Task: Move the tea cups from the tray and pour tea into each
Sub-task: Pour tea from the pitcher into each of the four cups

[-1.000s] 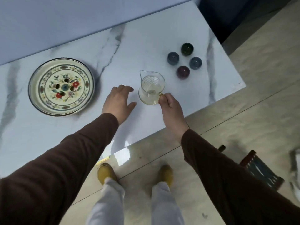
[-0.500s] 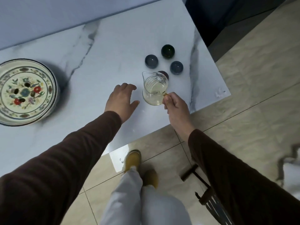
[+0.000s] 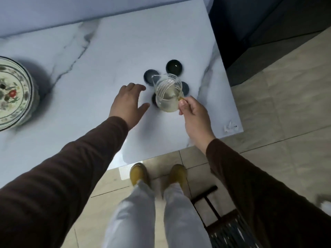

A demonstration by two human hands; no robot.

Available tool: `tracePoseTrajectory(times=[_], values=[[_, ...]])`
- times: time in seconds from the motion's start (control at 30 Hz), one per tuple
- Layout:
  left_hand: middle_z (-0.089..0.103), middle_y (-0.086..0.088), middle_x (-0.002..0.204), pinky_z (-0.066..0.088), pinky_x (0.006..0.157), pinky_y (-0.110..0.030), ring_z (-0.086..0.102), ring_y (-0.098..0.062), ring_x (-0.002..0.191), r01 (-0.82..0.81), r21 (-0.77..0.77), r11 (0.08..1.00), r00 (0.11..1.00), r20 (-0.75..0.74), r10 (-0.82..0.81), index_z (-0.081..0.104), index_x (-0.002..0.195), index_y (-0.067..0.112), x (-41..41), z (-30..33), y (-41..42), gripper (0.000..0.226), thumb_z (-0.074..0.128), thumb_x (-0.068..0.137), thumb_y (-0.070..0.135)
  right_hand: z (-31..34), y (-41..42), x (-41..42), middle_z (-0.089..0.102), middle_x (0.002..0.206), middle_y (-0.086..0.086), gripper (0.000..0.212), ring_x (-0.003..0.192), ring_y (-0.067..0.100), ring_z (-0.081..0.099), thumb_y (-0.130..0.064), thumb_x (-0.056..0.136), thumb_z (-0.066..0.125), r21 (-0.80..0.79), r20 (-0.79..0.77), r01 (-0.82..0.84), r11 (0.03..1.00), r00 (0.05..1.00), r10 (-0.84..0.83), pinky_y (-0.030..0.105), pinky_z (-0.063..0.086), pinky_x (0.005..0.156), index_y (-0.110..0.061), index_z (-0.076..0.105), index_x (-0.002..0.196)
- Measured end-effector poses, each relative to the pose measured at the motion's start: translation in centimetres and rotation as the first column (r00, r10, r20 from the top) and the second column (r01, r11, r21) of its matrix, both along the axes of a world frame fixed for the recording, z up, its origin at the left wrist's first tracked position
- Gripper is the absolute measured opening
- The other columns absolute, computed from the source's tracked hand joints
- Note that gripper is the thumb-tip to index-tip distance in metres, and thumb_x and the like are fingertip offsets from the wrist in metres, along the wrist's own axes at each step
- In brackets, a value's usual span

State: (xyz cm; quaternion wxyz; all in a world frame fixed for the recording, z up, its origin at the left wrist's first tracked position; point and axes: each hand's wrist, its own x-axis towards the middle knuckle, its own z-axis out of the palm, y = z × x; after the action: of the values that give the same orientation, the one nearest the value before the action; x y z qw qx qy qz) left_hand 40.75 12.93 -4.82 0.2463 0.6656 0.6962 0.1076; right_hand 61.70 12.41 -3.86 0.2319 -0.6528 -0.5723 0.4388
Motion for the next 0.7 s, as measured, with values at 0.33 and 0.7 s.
tracePoseTrajectory(times=[0.33, 0.7], values=[[0.057, -0.010, 0.123, 0.043, 0.096, -0.041, 0.050, -0.032, 0.113, -0.109, -0.015, 0.994, 0.993, 0.048, 0.110, 0.053, 0.129, 0.011, 1.4, -0.7, 3.6, 0.047, 0.066, 0.086, 0.026, 1.5, 6.6, 2.0, 0.060, 0.072, -0.011, 0.025, 0.068, 0.007, 0.053, -0.031, 0.101, 0.045, 0.045, 0.091, -0.155, 0.987, 0.984, 0.150, 0.033, 0.044, 0.065, -0.019, 0.056, 0.083], [0.056, -0.008, 0.125, 0.041, 0.096, -0.037, 0.049, -0.030, 0.116, -0.279, 0.009, 0.960, 0.960, 0.017, 0.279, 0.053, 0.132, 0.015, 2.2, -3.7, 5.9, 0.054, 0.071, 0.083, 0.030, 1.4, 15.2, 4.1, 0.067, 0.079, -0.002, 0.026, 0.080, 0.024, 0.062, -0.035, 0.098, 0.049, 0.187, 0.261, -0.508, 0.841, 0.851, 0.456, 0.039, 0.048, 0.071, -0.015, 0.063, 0.087]])
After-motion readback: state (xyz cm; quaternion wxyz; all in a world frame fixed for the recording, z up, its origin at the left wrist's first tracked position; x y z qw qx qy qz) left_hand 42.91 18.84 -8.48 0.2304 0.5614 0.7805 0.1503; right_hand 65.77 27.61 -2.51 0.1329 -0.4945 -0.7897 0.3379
